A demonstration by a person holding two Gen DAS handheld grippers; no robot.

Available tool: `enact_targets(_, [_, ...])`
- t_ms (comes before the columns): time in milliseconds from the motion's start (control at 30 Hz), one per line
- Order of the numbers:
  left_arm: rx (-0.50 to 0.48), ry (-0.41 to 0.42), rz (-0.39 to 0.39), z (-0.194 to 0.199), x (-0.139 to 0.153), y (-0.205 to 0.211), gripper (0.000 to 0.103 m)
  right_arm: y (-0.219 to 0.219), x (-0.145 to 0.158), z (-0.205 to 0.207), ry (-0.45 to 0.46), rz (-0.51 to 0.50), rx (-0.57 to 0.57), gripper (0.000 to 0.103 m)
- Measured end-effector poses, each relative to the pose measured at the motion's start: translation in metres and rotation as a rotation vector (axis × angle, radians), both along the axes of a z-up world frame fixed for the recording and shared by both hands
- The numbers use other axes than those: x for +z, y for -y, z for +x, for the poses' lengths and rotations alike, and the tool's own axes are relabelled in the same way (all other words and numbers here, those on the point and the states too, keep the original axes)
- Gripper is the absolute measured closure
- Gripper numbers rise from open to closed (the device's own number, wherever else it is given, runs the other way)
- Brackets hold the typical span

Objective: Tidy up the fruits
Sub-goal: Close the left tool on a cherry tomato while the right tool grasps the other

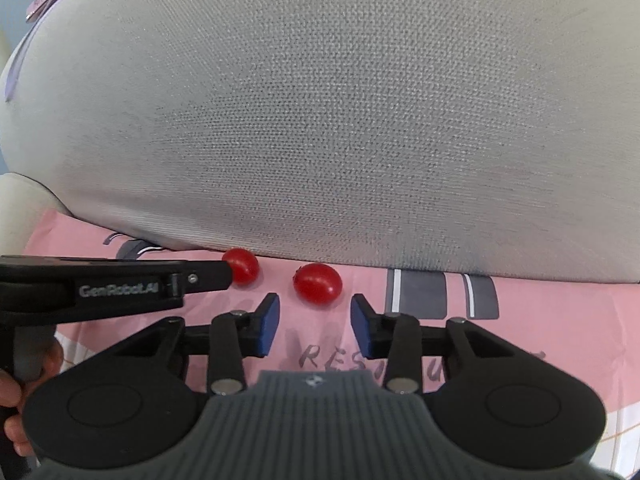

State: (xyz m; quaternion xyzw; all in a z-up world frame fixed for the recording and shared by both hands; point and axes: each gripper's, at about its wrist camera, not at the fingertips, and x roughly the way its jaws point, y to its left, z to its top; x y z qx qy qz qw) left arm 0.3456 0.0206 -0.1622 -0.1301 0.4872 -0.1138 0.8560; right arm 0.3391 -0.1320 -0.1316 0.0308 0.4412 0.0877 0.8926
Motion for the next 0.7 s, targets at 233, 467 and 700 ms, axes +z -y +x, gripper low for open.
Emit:
enact_targets(233, [-0.012,-0.021,-0.006,0.010,-0.014,0.001,0.058,-0.006,-0.010,0.011,-0.018,0.002,0.009,0.069])
enact_targets(467, [-0.016,-0.033,-0.020,0.014,-0.027,0.007,0.063,-0.005,-0.010,0.017,-0.025,-0.002,0.016,0.069])
enact_targets(700, [-0.014,-0.014,-0.032,0.010,-0.021,0.003,0.068,-0.008,-0.013,0.026,-0.056,-0.025,0.019,0.069])
